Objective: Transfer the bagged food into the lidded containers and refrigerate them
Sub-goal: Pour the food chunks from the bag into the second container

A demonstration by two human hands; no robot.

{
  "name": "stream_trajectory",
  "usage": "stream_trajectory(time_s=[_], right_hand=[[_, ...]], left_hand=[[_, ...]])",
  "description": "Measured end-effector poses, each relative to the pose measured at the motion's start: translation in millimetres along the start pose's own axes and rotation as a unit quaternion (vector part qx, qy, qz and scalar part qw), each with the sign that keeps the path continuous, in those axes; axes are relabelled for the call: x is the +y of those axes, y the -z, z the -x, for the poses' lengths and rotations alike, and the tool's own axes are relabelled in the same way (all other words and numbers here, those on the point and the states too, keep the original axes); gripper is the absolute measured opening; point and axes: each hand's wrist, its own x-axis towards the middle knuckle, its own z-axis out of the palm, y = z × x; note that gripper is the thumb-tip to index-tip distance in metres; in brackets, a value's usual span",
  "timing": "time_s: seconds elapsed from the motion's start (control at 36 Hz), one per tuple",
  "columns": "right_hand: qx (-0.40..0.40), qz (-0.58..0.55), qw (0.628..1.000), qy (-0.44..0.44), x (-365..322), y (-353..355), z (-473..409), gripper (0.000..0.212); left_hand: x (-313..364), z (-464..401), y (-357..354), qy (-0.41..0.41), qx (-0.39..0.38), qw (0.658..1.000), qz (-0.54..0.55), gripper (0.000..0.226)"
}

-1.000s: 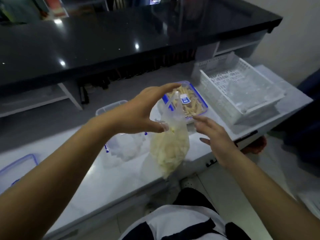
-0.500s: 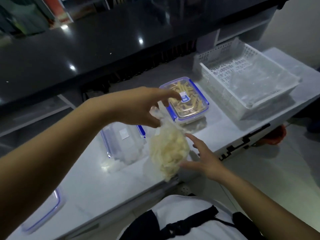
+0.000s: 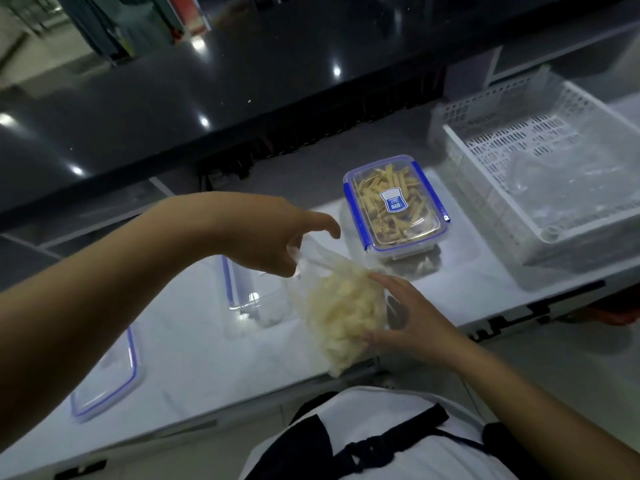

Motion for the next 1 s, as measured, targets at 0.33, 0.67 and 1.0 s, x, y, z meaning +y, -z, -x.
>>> stream_trajectory(time_s=[0.33,0.67,1.0], right_hand=[[-0.01,-0.024,0.999,0.025,-3,9,-5,0.082],[0.159,-0.157,0.971,0.089,-21,4,-17,0.023],[0.099,-0.421,0.9,-0.058,-48,-28,-36,0.063]], left_hand=[[-2,8,4,-0.14,0.125,0.944,0.27,0.052],[-12,29,7,-0.198,0.365,0.845,0.338,0.036],[-49,54,0,-0.225,0.439,0.791,0.363,0.033]])
